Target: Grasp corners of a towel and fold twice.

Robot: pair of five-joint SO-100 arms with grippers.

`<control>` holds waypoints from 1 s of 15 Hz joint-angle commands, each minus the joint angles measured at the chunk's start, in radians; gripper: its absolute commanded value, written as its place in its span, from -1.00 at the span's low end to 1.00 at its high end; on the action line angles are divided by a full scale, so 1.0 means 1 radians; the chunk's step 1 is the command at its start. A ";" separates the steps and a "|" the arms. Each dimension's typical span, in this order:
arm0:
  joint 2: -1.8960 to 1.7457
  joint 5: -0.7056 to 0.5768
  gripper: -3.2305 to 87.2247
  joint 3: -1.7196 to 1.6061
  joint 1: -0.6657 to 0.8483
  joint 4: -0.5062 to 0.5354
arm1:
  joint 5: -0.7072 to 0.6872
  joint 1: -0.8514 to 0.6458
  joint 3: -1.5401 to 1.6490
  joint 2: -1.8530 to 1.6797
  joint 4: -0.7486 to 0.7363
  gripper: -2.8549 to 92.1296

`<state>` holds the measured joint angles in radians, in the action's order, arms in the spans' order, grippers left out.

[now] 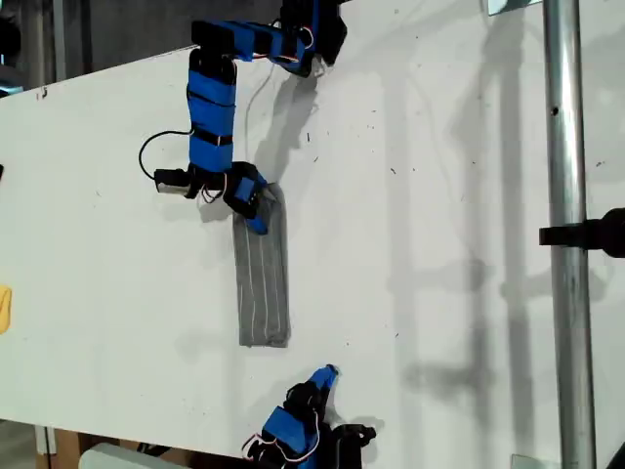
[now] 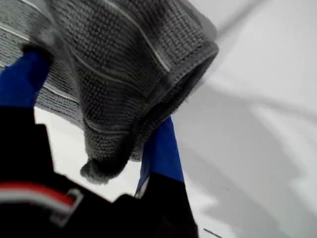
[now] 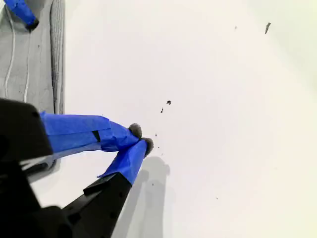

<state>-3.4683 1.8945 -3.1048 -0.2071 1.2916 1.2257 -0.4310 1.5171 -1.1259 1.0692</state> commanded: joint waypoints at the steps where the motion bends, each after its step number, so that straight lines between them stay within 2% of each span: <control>1: -0.008 -0.005 -0.98 -0.014 0.000 -0.011 | -0.038 0.015 -0.103 0.028 -0.031 -0.94; 3: -0.008 -0.014 -0.98 -0.015 0.006 -0.009 | -0.075 0.026 -0.084 -0.063 0.063 -0.94; 6: -0.008 -0.021 -0.98 -0.015 0.012 -0.009 | -0.063 0.054 0.221 -0.465 0.373 -0.94; 9: -0.008 -0.044 -0.98 -0.015 0.017 -0.009 | 0.153 0.242 0.394 -1.042 0.787 -0.94; 10: -0.008 -0.054 -0.98 -0.015 0.020 -0.008 | 0.193 0.290 0.390 -1.138 0.798 -0.94; 11: -0.008 -0.060 -0.98 -0.015 0.025 -0.008 | 0.181 0.299 0.394 -1.114 0.663 -0.94; 13: -0.008 -0.094 -0.98 -0.015 0.049 -0.008 | 0.130 0.304 0.387 -0.788 0.196 -0.94; 14: -0.008 -0.095 -0.98 -0.015 0.052 -0.003 | 0.149 0.302 0.371 -0.617 -0.018 -0.79; 15: -0.008 -0.098 -0.98 -0.015 0.057 0.003 | 0.219 0.310 0.267 -0.472 -0.077 -0.57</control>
<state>-3.4683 1.8009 -3.1140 -0.1703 1.2916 1.3837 -0.1350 1.9113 -1.7610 1.1720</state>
